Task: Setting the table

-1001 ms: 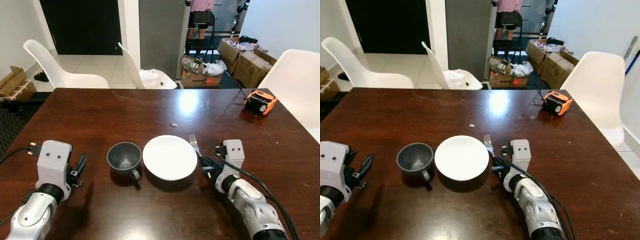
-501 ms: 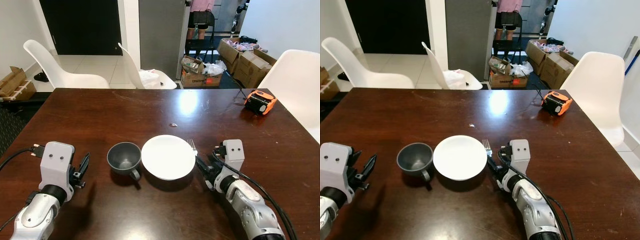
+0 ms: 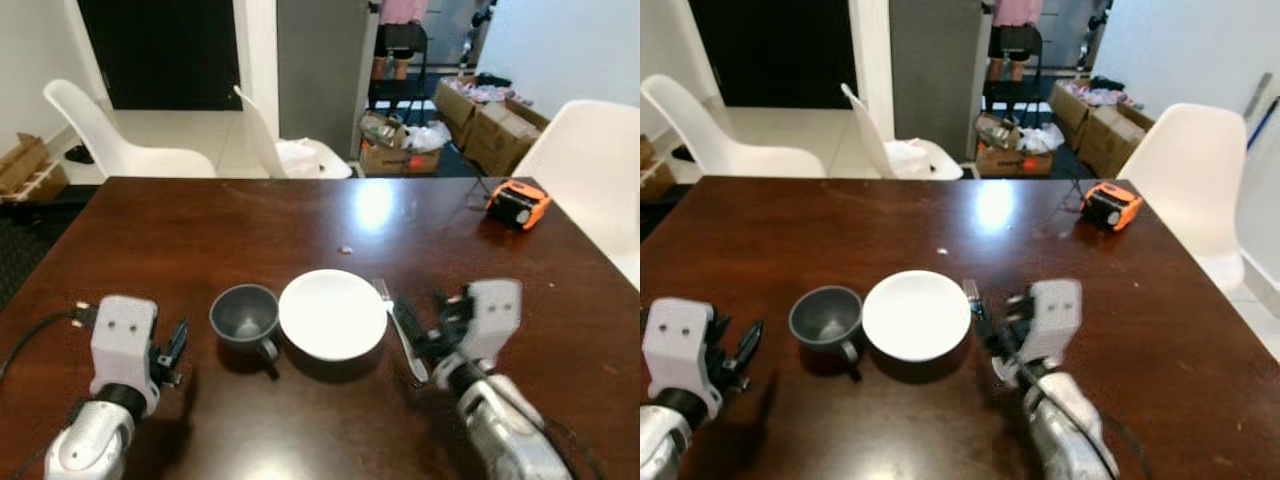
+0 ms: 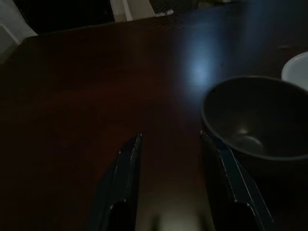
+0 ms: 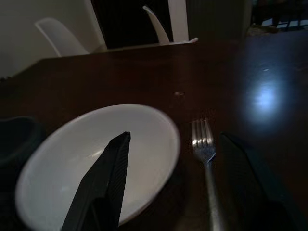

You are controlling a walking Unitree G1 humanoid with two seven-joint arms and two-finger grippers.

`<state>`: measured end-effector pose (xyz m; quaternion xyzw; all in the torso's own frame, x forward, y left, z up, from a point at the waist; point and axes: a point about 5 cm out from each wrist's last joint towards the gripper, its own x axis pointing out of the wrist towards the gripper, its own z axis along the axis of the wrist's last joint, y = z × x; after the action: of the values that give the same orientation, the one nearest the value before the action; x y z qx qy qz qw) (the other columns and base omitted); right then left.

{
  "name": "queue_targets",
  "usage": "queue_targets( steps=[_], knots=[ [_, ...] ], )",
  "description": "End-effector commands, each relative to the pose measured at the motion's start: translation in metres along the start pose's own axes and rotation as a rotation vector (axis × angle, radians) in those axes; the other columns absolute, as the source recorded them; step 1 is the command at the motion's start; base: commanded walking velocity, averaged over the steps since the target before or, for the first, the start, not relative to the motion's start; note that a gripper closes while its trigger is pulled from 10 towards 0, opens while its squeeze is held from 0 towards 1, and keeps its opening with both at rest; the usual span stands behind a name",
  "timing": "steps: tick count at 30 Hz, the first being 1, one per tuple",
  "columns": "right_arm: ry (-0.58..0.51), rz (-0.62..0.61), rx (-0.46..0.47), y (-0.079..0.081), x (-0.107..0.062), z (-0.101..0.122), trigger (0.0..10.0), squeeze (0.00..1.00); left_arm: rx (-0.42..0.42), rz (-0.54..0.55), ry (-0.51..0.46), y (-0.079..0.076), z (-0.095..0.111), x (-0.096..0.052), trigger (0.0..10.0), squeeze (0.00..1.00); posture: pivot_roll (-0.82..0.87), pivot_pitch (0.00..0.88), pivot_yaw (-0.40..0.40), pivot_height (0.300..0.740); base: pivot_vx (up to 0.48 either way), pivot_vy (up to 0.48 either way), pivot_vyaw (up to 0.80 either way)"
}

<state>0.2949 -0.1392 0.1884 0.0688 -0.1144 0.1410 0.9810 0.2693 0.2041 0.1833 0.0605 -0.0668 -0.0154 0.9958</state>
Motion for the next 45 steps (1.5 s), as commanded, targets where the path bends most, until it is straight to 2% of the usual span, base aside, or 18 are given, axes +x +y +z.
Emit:
queue_targets(
  steps=[1,3,4,5,9,16,20,32,36,37,38,40,41,43,44,45],
  knots=[
    [0.026,-0.002,-0.004,0.007,-0.007,-0.005,10.0,0.0,-0.007,0.029,0.043,0.003,-0.007,-0.007,10.0,0.0,0.06,0.173,0.075,0.74,0.0,0.0,0.0],
    [0.066,-0.006,-0.004,0.018,-0.022,-0.02,10.0,0.0,-0.016,0.053,0.08,0.007,-0.015,-0.018,10.0,0.0,0.05,0.171,0.077,0.74,0.0,0.0,0.0],
    [0.066,-0.006,-0.004,0.018,-0.022,-0.02,10.0,0.0,-0.016,0.053,0.08,0.007,-0.015,-0.018,10.0,0.0,0.05,0.171,0.077,0.74,0.0,0.0,0.0],
    [0.095,-0.026,-0.011,0.021,-0.032,-0.03,10.0,0.0,-0.017,0.075,0.112,0.011,-0.02,-0.028,10.0,0.0,0.06,0.169,0.075,0.74,0.0,0.0,0.0],
    [0.118,-0.091,-0.036,0.012,-0.04,-0.037,10.0,0.0,-0.004,0.105,0.154,0.018,-0.028,-0.041,10.0,0.0,0.06,0.163,0.072,0.74,0.0,0.0,0.0],
    [0.141,-0.135,-0.046,0.01,-0.047,-0.038,10.0,0.0,-0.014,0.108,0.195,0.011,-0.041,-0.046,10.0,0.0,0.05,0.154,0.064,0.74,0.0,0.0,0.0],
    [0.169,-0.139,-0.044,0.016,-0.054,-0.043,10.0,0.0,-0.038,0.081,0.192,-0.002,-0.041,-0.042,10.0,0.0,0.04,0.148,0.064,0.74,0.0,0.0,0.0],
    [0.154,-0.16,-0.05,0.015,-0.05,-0.043,10.0,0.0,-0.03,0.038,0.146,-0.011,-0.033,-0.027,10.0,0.0,0.03,0.134,0.069,0.74,0.0,0.0,0.0],
    [0.154,-0.19,-0.06,0.011,-0.05,-0.044,10.0,0.0,-0.004,-0.016,0.077,-0.027,-0.022,-0.009,10.0,0.0,0.03,0.132,0.073,0.74,0.0,0.0,0.0],
    [0.15,-0.195,-0.06,0.01,-0.049,-0.042,10.0,0.0,-0.005,-0.016,0.073,-0.028,-0.019,-0.003,10.0,0.0,0.02,0.131,0.074,0.74,0.0,0.0,0.0],
    [0.15,-0.195,-0.06,0.01,-0.049,-0.042,10.0,0.0,-0.005,-0.016,0.073,-0.028,-0.019,-0.003,10.0,0.0,0.02,0.131,0.074,0.74,0.0,0.0,0.0],
    [0.138,-0.207,-0.064,0.007,-0.047,-0.039,10.0,0.0,0.042,-0.029,0.073,-0.026,-0.011,0.011,10.0,0.0,0.02,0.131,0.078,0.74,0.0,0.0,0.0],
    [0.135,-0.211,-0.067,0.005,-0.047,-0.038,10.0,0.0,0.053,-0.035,0.063,-0.024,-0.005,0.018,10.0,1.0,0.02,0.129,0.08,0.74,0.0,0.0,0.0],
    [0.135,-0.217,-0.068,0.003,-0.048,-0.038,10.0,0.0,0.06,-0.046,0.044,-0.021,0.003,0.027,10.0,1.0,0.02,0.13,0.084,0.74,0.0,0.0,0.0],
    [0.135,-0.217,-0.068,0.003,-0.048,-0.038,10.0,0.0,0.06,-0.046,0.044,-0.021,0.003,0.027,10.0,1.0,0.02,0.13,0.084,0.74,0.0,0.0,0.0],
    [0.136,-0.221,-0.069,0.002,-0.048,-0.039,10.0,0.0,0.059,-0.057,0.03,-0.019,0.011,0.036,10.0,1.0,0.02,0.13,0.09,0.74,0.0,0.0,0.0]
  ],
)
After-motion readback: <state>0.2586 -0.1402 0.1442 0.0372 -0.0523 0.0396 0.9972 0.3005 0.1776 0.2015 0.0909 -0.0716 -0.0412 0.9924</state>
